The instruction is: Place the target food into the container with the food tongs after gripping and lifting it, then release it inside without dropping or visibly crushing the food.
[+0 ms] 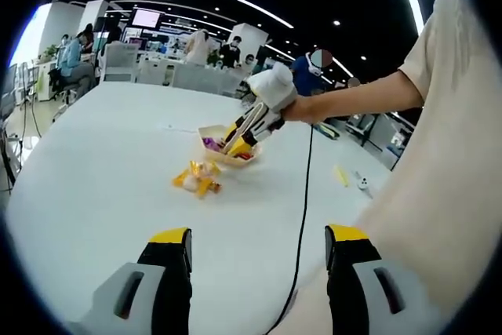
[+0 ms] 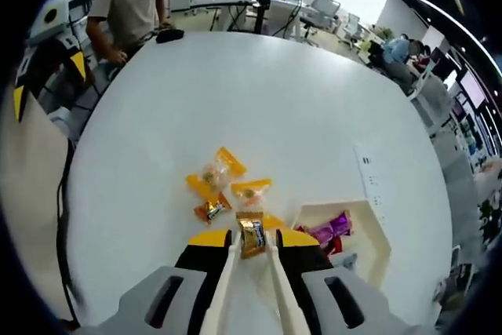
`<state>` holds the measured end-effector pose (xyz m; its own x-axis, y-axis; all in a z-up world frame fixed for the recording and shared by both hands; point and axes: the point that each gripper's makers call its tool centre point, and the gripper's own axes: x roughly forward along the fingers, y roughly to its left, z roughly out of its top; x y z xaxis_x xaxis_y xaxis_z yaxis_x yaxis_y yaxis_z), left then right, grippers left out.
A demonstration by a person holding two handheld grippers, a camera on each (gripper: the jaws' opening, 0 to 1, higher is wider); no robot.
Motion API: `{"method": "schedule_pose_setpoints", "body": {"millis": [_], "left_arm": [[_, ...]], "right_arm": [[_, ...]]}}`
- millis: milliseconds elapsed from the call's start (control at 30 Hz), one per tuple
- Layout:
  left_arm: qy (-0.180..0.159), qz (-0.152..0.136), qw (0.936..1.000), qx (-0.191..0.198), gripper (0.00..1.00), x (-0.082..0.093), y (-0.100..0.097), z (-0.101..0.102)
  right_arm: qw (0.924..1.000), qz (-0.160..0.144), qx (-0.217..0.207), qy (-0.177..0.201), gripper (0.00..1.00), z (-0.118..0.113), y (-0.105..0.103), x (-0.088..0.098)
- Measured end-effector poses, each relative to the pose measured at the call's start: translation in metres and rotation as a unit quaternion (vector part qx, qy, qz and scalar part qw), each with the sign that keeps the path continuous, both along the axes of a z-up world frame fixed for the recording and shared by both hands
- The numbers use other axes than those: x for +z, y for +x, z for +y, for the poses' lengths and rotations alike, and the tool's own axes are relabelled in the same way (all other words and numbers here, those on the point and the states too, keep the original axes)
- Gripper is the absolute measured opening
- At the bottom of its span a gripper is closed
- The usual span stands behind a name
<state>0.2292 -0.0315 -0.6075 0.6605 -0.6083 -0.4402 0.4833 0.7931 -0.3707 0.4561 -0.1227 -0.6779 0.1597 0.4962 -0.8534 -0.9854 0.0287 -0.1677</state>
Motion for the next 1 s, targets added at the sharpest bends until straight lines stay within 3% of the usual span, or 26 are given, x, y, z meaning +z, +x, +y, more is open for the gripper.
{"method": "schedule_pose_setpoints", "body": {"millis": [433, 1000], "left_arm": [[0.005, -0.011, 0.9999, -0.008, 0.69, 0.006, 0.002, -0.002], [0.007, -0.019, 0.9997, -0.015, 0.69, 0.01, -0.002, -0.004]], "right_arm": [[0.9997, -0.018, -0.013, 0.011, 0.22, -0.006, 0.009, 0.019], [0.9968, -0.051, -0.056, 0.026, 0.22, -0.025, 0.039, 0.046]]}}
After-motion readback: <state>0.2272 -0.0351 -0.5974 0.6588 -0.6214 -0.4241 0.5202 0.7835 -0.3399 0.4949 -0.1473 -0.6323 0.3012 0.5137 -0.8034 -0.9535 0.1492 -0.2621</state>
